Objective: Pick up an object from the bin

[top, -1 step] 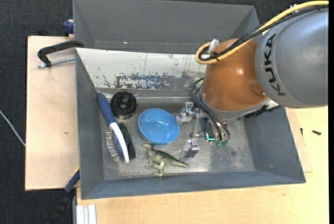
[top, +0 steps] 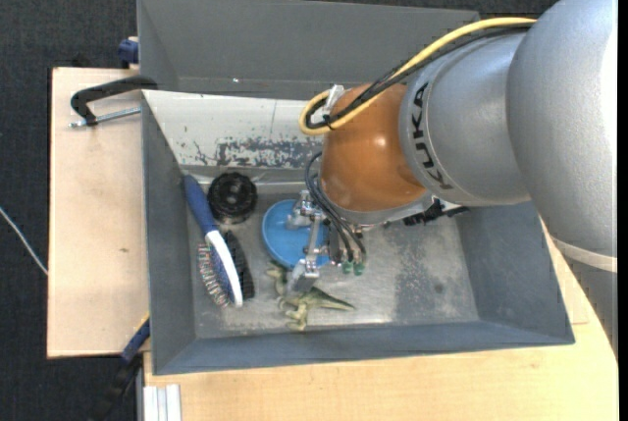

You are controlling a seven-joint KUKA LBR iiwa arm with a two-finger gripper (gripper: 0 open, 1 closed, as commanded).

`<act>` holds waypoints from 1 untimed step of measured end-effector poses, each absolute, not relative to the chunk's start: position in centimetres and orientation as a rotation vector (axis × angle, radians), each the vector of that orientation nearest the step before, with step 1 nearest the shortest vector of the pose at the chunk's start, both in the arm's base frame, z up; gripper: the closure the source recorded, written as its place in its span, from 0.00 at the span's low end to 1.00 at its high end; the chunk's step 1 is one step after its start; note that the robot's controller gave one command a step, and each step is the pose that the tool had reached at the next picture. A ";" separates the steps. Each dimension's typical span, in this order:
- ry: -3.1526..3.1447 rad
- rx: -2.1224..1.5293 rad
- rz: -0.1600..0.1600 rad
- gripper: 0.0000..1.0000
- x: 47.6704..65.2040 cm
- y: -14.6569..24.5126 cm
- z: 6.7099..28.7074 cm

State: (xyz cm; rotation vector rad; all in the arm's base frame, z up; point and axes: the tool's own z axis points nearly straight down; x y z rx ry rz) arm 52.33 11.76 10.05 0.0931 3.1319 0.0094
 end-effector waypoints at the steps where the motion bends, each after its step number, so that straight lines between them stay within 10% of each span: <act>1: 3.165 0.084 0.010 1.00 51.7 12.2 10.0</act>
Offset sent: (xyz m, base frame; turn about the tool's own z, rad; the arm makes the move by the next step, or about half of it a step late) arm 0.0000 0.0000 0.0000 0.0000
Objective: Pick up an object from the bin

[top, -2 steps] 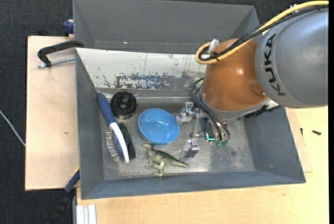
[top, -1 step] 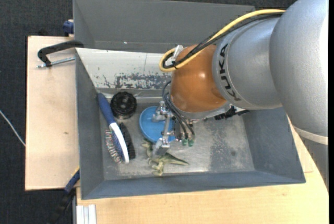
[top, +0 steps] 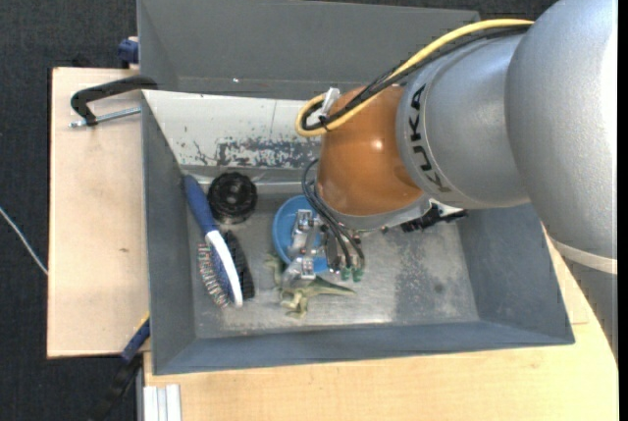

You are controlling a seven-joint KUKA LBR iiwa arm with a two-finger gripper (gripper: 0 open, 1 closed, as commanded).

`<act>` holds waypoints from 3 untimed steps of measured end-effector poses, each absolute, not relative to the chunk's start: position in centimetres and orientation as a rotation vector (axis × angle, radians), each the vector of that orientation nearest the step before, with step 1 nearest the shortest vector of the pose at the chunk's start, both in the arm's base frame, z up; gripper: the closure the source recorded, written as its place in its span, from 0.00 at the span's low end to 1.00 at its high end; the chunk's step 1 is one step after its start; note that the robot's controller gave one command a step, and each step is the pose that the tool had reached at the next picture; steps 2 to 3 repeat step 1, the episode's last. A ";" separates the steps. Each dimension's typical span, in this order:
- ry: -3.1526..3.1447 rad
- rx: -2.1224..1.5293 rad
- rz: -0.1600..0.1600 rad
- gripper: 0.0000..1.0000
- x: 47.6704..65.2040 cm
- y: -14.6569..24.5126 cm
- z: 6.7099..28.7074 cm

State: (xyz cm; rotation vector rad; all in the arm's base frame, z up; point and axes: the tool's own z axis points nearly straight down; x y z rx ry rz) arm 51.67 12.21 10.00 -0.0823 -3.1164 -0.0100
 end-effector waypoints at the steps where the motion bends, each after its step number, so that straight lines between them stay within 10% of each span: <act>1: -3.154 -0.077 -0.007 1.00 52.9 12.0 20.1; 3: -3.154 -0.077 -0.007 1.00 52.9 12.0 20.1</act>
Offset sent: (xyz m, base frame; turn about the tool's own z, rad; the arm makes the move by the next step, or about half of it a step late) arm 0.0099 -0.0035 0.0955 -0.0029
